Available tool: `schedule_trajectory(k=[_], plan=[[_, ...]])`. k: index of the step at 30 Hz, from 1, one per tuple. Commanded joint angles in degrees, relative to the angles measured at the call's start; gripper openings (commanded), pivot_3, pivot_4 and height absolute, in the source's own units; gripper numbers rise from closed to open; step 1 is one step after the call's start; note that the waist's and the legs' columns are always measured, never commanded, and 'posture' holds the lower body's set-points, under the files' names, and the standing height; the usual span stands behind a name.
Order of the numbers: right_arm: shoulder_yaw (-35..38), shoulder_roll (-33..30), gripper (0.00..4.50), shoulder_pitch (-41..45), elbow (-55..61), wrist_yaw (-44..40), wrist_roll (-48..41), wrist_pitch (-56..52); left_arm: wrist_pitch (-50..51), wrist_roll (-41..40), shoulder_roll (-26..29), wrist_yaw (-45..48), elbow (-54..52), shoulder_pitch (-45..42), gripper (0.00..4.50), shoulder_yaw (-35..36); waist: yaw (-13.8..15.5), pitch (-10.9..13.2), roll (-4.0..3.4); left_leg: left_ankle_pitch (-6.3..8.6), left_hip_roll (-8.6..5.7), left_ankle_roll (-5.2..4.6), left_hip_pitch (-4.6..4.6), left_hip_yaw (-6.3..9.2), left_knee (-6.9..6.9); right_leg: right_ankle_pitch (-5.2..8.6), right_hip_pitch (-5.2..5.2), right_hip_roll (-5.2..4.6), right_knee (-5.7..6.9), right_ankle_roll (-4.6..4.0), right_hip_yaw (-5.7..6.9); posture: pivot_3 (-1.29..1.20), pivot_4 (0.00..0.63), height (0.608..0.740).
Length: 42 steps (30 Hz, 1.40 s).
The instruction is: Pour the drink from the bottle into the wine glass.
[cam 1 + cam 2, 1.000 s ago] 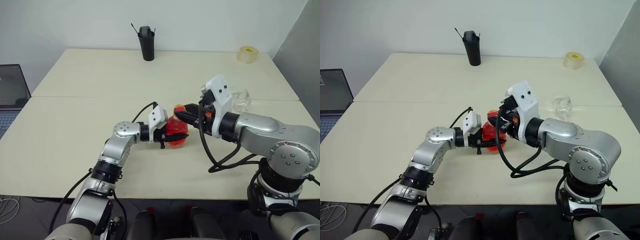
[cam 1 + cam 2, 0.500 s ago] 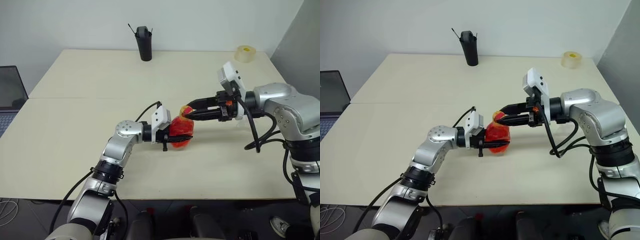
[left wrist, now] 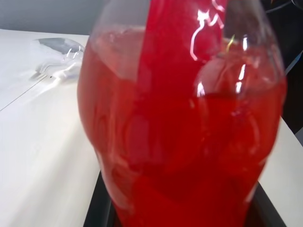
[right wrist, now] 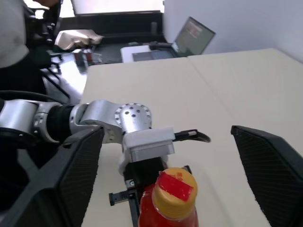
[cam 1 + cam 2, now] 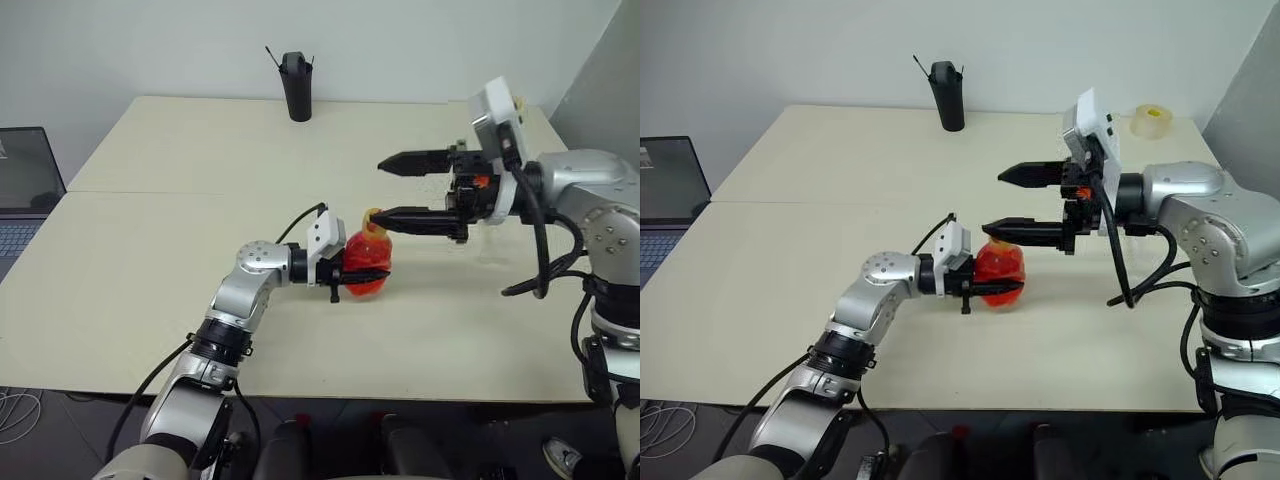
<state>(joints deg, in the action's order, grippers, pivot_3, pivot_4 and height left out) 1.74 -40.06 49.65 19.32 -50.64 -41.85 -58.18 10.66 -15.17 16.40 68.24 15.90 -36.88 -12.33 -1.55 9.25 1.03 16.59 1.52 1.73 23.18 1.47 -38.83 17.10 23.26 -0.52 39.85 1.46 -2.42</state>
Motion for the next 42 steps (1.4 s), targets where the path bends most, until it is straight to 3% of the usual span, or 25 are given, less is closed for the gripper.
schedule_trajectory(k=[1,6,13,21,25,32,38,42], plan=[[5.6,1.3,4.50,-1.1,8.5,11.6,-3.1,-8.8,-1.8,-0.2,-0.8,0.1,-0.6,-2.0,1.13,0.1,0.0,0.0,0.00,0.00,0.02,0.00,0.00,0.01,0.00,0.00,0.00,0.00,0.00,0.00,0.00,0.00,0.150,0.740],[9.5,9.3,4.50,-3.4,18.9,27.1,-6.1,-22.6,-2.7,0.3,-1.4,-0.4,0.3,-2.1,1.13,0.1,-0.2,0.0,0.00,0.00,0.05,0.00,0.00,0.01,0.01,0.00,0.03,0.00,0.05,0.00,-0.03,0.00,0.150,0.740],[12.5,21.1,4.50,-3.6,24.5,39.1,-4.9,-33.7,-3.8,0.8,-1.7,-0.3,2.1,-3.1,1.13,0.3,-0.1,0.0,-0.01,0.00,0.00,0.01,0.02,0.02,0.02,0.00,0.04,0.02,0.05,0.00,0.00,0.00,0.150,0.740],[11.4,23.6,4.50,-6.5,25.4,44.1,-4.9,-34.3,-5.1,1.1,-1.4,-0.7,3.7,-3.8,1.13,0.9,-0.2,0.0,-0.02,0.00,-0.02,0.00,0.03,0.01,0.03,0.00,0.04,0.02,0.03,0.00,-0.01,0.00,0.150,0.740],[11.1,24.0,3.63,-6.5,24.8,44.9,-4.7,-34.3,-5.3,1.1,-1.1,-0.9,3.9,-3.8,1.13,1.0,-0.3,0.0,-0.02,0.00,0.00,0.00,0.03,0.02,0.03,0.00,0.05,0.05,0.05,0.00,-0.01,0.00,0.150,0.740],[10.6,23.3,1.22,-6.3,23.6,44.6,-4.5,-34.3,-5.1,1.0,-0.6,-1.4,3.4,-3.3,1.13,1.1,-0.3,0.0,-0.02,0.00,0.00,0.00,0.03,0.02,0.03,0.00,0.05,0.05,0.04,0.00,-0.01,0.00,0.150,0.740],[8.9,22.0,1.19,-5.6,22.5,42.8,-4.1,-33.7,-5.0,0.9,-0.2,-1.6,3.1,-3.1,1.10,1.2,-0.3,0.0,-0.02,0.00,-0.01,0.00,0.03,0.02,0.03,0.00,0.05,0.05,0.04,0.00,0.00,0.00,0.150,0.740],[5.6,13.8,1.19,-5.3,17.8,28.3,-5.6,-21.4,-4.9,0.9,-0.3,-1.6,3.3,-3.6,1.06,1.2,-0.3,0.0,-0.02,0.00,-0.04,0.00,0.03,0.01,0.03,0.00,0.04,0.05,0.00,0.01,0.01,0.00,0.150,0.740]])
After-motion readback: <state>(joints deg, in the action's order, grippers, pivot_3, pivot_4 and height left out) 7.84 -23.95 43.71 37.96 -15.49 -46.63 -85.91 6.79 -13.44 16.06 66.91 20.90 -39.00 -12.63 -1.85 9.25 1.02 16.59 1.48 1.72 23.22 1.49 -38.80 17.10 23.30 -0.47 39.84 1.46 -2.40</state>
